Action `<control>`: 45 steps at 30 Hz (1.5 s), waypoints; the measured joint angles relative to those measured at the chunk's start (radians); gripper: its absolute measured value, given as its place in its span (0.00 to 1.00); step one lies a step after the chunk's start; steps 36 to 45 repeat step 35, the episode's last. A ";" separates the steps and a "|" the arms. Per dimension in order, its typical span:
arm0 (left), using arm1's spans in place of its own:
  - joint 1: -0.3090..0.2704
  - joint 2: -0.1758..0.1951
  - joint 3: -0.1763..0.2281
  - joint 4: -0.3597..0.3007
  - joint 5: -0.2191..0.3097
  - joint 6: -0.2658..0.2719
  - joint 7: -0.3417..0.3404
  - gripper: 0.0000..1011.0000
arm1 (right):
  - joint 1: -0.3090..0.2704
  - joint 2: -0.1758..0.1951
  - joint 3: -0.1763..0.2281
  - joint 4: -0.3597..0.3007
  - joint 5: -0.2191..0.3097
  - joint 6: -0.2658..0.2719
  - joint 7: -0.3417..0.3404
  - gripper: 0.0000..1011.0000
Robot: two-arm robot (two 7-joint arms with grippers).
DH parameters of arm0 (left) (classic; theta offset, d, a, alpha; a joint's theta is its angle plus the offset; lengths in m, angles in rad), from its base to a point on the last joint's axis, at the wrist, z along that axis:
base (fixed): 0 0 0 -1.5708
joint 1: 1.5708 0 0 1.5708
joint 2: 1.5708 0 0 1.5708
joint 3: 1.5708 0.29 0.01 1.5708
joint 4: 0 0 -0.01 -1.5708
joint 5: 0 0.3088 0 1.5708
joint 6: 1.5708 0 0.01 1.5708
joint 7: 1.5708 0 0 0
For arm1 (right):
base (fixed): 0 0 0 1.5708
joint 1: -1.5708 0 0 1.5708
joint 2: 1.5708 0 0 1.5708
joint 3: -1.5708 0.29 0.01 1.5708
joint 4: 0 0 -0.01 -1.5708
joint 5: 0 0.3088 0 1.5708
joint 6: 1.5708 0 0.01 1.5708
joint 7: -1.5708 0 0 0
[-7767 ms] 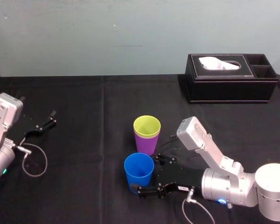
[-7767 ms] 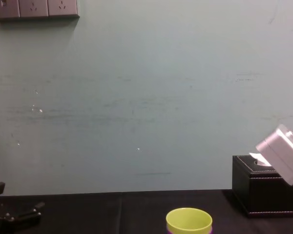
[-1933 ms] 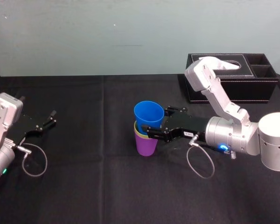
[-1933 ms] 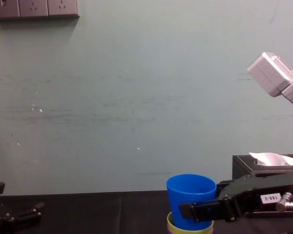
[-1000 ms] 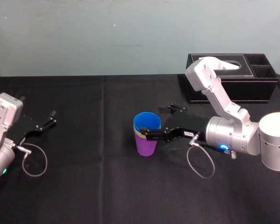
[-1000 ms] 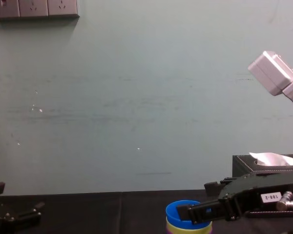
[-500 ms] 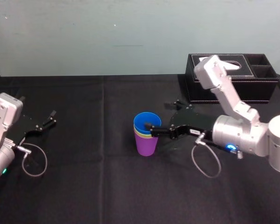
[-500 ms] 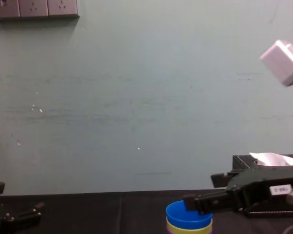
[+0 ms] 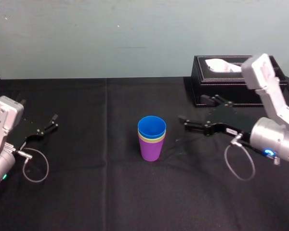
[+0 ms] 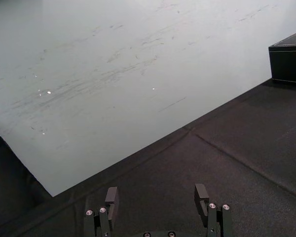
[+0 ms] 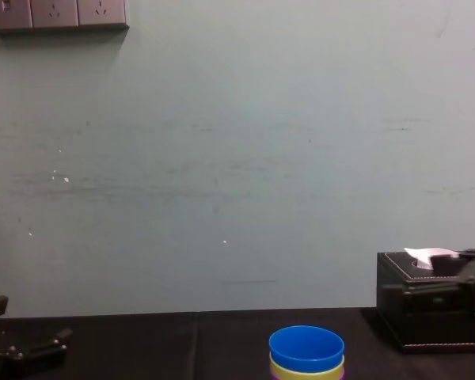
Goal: Stack the three plastic cups sequentially using one hand.
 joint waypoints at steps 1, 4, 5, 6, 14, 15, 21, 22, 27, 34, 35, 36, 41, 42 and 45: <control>0.000 0.000 0.000 0.000 0.000 0.000 0.000 1.00 | -0.005 0.000 0.006 0.003 0.000 -0.004 -0.004 0.99; 0.000 0.000 0.000 0.000 0.000 0.000 0.000 1.00 | -0.026 -0.003 0.032 0.023 -0.007 -0.022 -0.022 0.99; 0.000 0.000 0.000 0.000 0.000 0.000 0.000 1.00 | -0.029 -0.004 0.035 0.029 -0.010 -0.026 -0.025 0.99; 0.000 0.000 0.000 0.000 0.000 0.000 0.000 1.00 | -0.031 -0.005 0.037 0.033 -0.014 -0.028 -0.028 0.99; 0.000 0.000 0.000 0.000 0.000 0.000 0.000 1.00 | -0.043 -0.039 0.048 0.105 -0.047 -0.041 -0.048 0.99; 0.000 0.000 0.000 0.000 0.000 0.000 0.000 1.00 | -0.044 -0.043 0.049 0.111 -0.048 -0.041 -0.049 0.99; 0.000 0.000 0.000 0.000 0.000 0.000 0.000 1.00 | -0.045 -0.053 0.053 0.127 -0.054 -0.043 -0.050 0.99; 0.000 0.000 0.000 0.000 0.000 0.000 0.000 1.00 | -0.045 -0.053 0.053 0.127 -0.054 -0.043 -0.050 0.99; 0.000 0.000 0.000 0.000 0.000 0.000 0.000 1.00 | -0.045 -0.050 0.053 0.123 -0.053 -0.043 -0.050 0.99; 0.000 0.000 0.000 0.000 0.000 0.000 0.000 1.00 | -0.045 -0.049 0.053 0.121 -0.053 -0.043 -0.050 0.99; 0.000 0.000 0.000 0.000 0.000 0.000 0.000 1.00 | -0.045 -0.049 0.052 0.120 -0.053 -0.043 -0.050 0.99; 0.000 0.000 0.000 0.000 0.000 0.000 0.000 1.00 | -0.045 -0.049 0.052 0.120 -0.053 -0.043 -0.050 0.99; 0.000 0.000 0.000 0.000 0.000 0.000 0.000 1.00 | -0.045 -0.049 0.052 0.120 -0.053 -0.043 -0.050 0.99; 0.000 0.000 0.000 0.000 0.000 0.000 0.000 1.00 | -0.045 -0.049 0.052 0.120 -0.053 -0.043 -0.050 0.99; 0.000 0.000 0.000 0.000 0.000 0.000 0.000 1.00 | -0.045 -0.049 0.052 0.120 -0.053 -0.043 -0.050 0.99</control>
